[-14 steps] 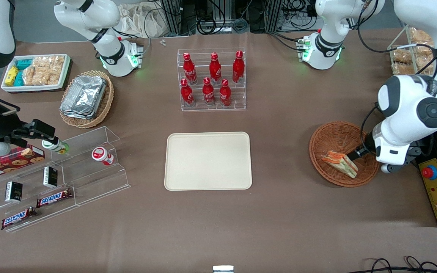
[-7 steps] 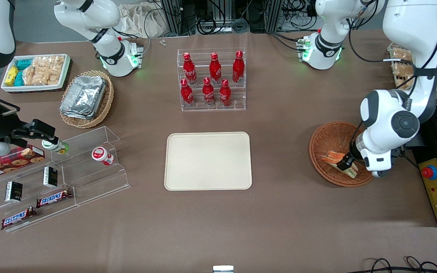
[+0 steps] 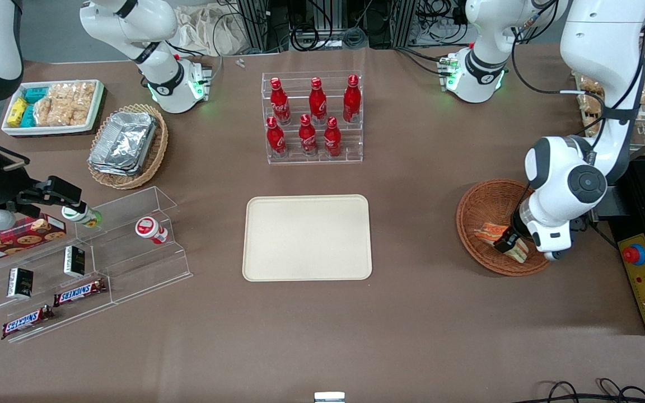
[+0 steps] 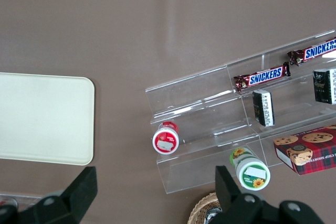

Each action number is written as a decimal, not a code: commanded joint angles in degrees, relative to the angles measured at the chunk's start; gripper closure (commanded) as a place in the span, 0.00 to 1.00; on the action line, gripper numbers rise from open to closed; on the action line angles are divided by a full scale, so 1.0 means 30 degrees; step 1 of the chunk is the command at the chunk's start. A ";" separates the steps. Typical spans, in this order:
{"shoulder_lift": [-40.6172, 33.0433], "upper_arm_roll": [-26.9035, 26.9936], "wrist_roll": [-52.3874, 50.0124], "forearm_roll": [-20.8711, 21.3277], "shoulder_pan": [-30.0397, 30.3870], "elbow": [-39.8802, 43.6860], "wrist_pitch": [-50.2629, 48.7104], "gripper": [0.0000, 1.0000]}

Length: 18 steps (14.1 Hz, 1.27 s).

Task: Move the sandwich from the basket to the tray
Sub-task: 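Lower the left gripper and close it on the wrapped sandwich, then lift the sandwich out of the basket and carry it toward the tray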

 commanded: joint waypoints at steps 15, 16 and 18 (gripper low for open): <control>-0.2462 -0.1573 -0.1194 0.0245 -0.0716 0.8779 -1.2910 0.79; -0.2549 -0.1982 0.0404 0.0187 -0.0715 0.9017 -1.3611 0.78; -0.2492 -0.2774 0.3834 -0.0048 -0.0715 0.9486 -1.4523 0.78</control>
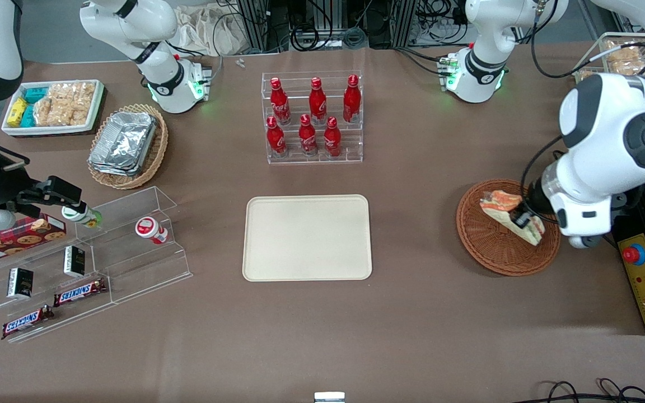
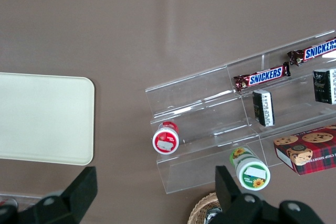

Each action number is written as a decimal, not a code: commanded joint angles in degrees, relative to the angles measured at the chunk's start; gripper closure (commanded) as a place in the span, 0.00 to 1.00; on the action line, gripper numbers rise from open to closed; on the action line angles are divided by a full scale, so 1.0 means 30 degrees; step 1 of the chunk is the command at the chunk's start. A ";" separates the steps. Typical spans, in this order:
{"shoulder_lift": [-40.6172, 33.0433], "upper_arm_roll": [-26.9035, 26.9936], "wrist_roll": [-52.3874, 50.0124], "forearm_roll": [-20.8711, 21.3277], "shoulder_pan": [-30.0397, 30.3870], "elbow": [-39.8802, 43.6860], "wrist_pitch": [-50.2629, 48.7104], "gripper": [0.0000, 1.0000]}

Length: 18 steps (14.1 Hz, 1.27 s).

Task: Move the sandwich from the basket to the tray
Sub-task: 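Lift the sandwich out of the basket and carry it toward the tray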

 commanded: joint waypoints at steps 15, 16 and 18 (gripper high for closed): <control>0.3131 -0.4791 0.4632 0.0196 -0.3332 0.0928 0.3331 0.67; 0.3628 -0.4791 0.4632 0.0225 -0.3742 0.0928 0.3915 0.68; 0.4769 -0.4791 0.4254 0.0284 -0.4505 0.0928 0.5145 0.68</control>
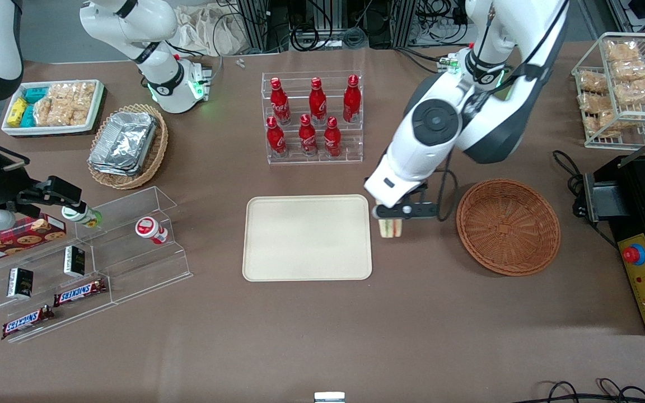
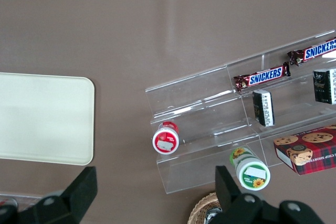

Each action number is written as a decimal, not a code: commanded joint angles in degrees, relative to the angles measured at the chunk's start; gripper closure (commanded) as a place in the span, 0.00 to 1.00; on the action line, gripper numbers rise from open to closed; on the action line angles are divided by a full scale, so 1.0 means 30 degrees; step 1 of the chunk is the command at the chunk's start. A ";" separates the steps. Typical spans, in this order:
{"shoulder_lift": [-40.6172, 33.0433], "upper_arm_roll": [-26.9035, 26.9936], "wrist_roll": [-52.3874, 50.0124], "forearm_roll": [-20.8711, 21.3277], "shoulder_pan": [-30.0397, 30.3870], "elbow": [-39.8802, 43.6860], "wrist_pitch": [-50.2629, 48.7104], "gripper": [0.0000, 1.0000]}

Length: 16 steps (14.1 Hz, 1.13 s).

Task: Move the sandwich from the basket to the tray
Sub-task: 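Lower the sandwich onto the cream tray and open the left gripper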

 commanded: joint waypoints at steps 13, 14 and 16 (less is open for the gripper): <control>0.5745 0.0112 -0.1000 0.1387 -0.1266 0.0646 0.6298 0.39; 0.5745 0.0141 -0.1000 0.1388 -0.1237 0.0646 0.6269 0.16; 0.5658 0.0141 -0.1378 0.1329 -0.1120 0.0617 0.6269 0.00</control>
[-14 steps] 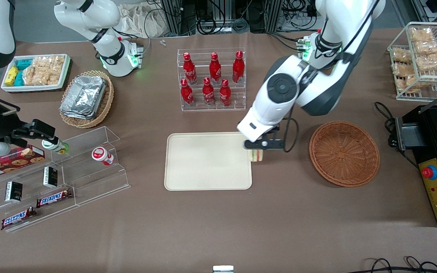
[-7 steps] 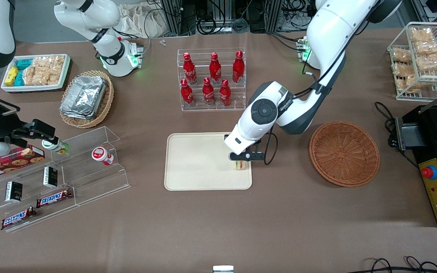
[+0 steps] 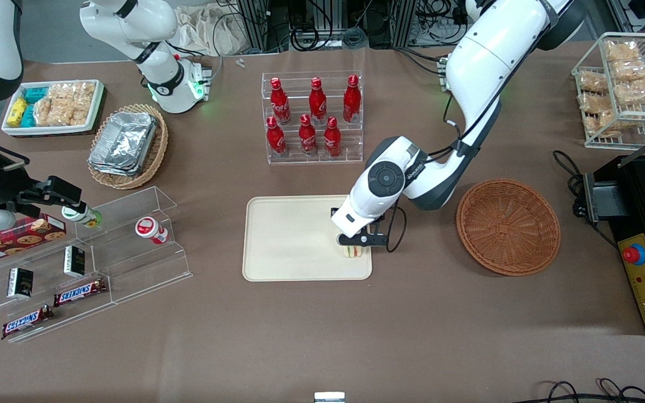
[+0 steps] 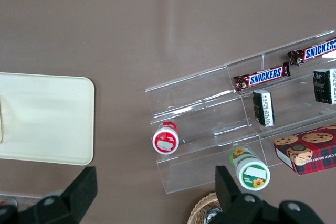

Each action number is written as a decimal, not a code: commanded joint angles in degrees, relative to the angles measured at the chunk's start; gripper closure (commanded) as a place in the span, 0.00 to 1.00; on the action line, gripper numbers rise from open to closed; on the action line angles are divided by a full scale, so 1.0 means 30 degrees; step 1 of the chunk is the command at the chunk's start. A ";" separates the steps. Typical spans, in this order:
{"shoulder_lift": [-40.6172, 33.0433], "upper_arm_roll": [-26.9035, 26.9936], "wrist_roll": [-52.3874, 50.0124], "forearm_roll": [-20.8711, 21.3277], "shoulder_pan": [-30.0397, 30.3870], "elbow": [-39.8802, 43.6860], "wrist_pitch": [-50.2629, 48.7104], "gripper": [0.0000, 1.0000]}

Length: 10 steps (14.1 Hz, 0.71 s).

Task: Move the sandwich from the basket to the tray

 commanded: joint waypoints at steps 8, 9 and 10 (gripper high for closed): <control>-0.5015 0.0046 0.0424 0.0333 0.2853 0.0466 -0.6205 0.00; -0.5660 0.0046 0.0748 0.0391 0.3525 0.0524 -0.6968 0.00; -0.6304 0.0046 0.1418 0.0362 0.4228 0.0496 -0.7642 0.00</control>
